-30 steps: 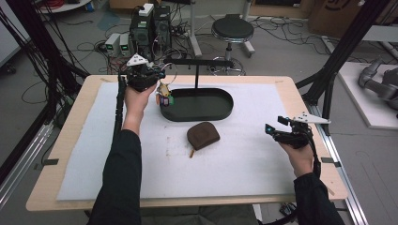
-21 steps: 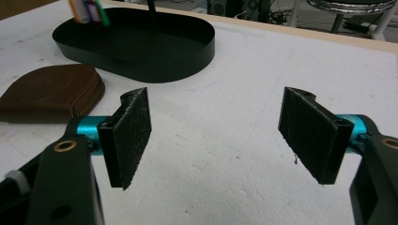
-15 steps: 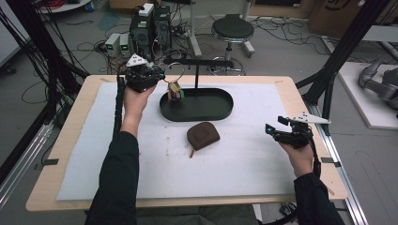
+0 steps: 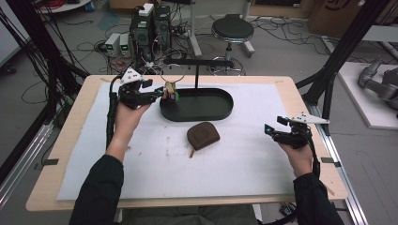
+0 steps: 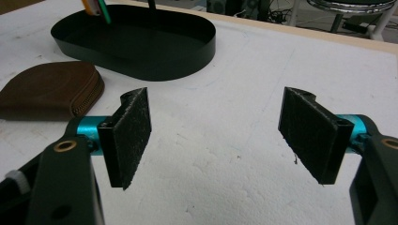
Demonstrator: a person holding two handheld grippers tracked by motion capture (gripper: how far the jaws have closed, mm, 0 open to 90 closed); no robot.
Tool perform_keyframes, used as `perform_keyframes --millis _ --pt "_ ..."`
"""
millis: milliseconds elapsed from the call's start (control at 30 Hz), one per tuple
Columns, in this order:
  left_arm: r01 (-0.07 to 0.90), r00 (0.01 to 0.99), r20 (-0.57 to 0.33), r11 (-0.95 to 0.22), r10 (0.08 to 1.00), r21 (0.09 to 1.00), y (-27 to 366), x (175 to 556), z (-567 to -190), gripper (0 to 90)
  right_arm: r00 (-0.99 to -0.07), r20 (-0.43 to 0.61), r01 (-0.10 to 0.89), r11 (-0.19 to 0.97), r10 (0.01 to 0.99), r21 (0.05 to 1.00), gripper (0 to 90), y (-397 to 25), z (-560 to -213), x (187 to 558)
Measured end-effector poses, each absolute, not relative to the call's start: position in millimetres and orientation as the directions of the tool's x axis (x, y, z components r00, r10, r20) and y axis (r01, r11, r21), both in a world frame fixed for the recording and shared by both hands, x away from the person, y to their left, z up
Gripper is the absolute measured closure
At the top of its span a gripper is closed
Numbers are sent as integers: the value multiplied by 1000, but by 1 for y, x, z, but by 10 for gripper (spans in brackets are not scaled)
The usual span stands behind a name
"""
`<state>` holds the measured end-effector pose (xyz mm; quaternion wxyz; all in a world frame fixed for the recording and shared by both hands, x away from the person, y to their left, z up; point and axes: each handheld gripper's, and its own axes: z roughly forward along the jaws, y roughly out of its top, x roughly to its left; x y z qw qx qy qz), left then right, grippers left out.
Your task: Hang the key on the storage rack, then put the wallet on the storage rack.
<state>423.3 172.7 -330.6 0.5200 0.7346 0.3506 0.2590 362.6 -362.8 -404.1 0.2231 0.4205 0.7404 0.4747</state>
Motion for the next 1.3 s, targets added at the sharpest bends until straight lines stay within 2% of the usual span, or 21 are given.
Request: perform_keyframes --millis 333,500,733,933,1033,1300 --pt "194 677 52 -246 734 950 185 366 -337 367 -546 58 411 207 836 888 261 -360 -404 361" --pt "191 680 62 -257 731 947 194 344 -346 353 -546 54 410 211 836 887 261 -359 -404 361" --pt "198 665 58 -251 744 947 211 322 -366 288 -545 50 409 214 837 887 261 -359 -404 361" --pt "222 646 35 -231 763 947 232 312 -384 251 -545 54 412 211 837 886 261 -358 -404 360" --pt "203 627 58 -235 777 951 240 308 -388 249 -543 55 414 210 838 886 261 -358 -404 359" --pt "188 593 50 -199 804 962 242 308 -393 249 -548 48 413 220 835 884 261 -356 -405 358"
